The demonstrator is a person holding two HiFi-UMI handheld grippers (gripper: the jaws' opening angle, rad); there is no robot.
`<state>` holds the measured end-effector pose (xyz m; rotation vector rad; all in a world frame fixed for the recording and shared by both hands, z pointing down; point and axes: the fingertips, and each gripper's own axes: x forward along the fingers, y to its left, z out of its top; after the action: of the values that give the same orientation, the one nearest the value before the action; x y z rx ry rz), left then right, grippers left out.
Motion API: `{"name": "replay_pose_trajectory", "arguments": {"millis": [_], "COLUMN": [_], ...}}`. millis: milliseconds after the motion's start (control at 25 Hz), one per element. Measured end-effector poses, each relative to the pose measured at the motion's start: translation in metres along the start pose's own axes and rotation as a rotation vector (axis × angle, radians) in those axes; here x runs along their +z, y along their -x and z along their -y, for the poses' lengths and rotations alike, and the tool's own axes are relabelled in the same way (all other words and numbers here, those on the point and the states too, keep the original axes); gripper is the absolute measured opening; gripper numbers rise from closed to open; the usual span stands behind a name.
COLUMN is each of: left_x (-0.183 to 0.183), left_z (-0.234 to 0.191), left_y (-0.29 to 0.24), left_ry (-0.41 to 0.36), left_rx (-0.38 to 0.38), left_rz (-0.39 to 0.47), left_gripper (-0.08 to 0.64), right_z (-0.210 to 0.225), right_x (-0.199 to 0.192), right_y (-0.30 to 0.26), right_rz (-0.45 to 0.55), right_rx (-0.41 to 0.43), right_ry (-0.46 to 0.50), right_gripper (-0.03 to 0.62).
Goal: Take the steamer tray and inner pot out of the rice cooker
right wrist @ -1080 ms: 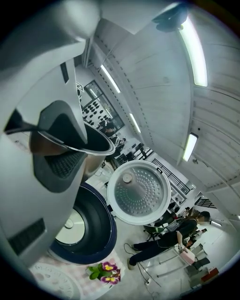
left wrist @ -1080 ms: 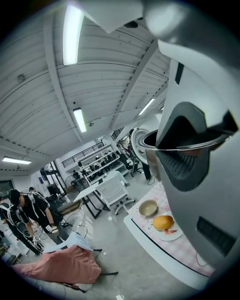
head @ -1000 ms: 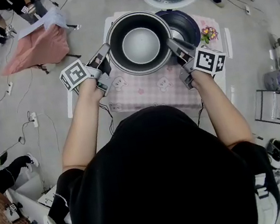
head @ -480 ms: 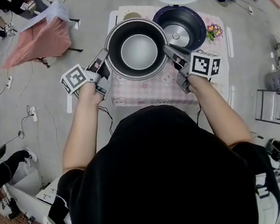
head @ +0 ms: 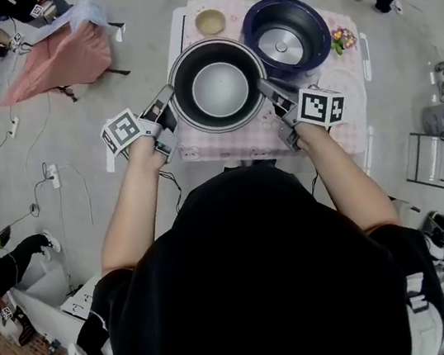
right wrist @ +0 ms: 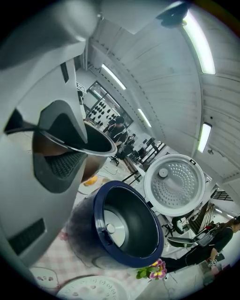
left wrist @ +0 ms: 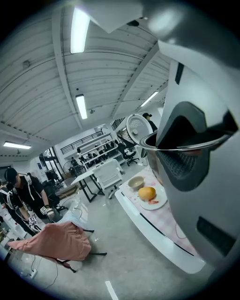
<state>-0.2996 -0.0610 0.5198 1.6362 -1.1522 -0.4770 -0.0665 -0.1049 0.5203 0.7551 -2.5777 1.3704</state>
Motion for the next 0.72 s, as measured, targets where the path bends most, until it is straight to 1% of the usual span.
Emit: {"name": "replay_pose_trajectory", "arguments": {"millis": [200, 360, 600, 720], "left_x": [-0.02, -0.035, -0.054, -0.06], "left_z": [-0.024, -0.049, -0.077, -0.09], "left_y": [0.001, 0.001, 0.0, -0.004], "left_ry": [0.064, 0.105, 0.12, 0.127], "left_rx": [0.01, 0.038, 0.075, 0.093], "left_rz": [-0.013, -0.034, -0.065, -0.073], "left_gripper": [0.037, 0.037, 0.037, 0.037], "right_z": [0.018, 0.036, 0.06, 0.071], "right_x": [-0.025, -0.046, -0.074, -0.083], "right_y": [-0.003, -0.01, -0.016, -0.02], "right_rz": [-0.035, -0.066, -0.101, -0.112], "right_rx": [-0.022, -0.042, -0.072, -0.083], "right_ry": [-0.029, -0.053, -0.099, -0.108], "right_gripper": [0.059, 0.06, 0.058, 0.058]}}
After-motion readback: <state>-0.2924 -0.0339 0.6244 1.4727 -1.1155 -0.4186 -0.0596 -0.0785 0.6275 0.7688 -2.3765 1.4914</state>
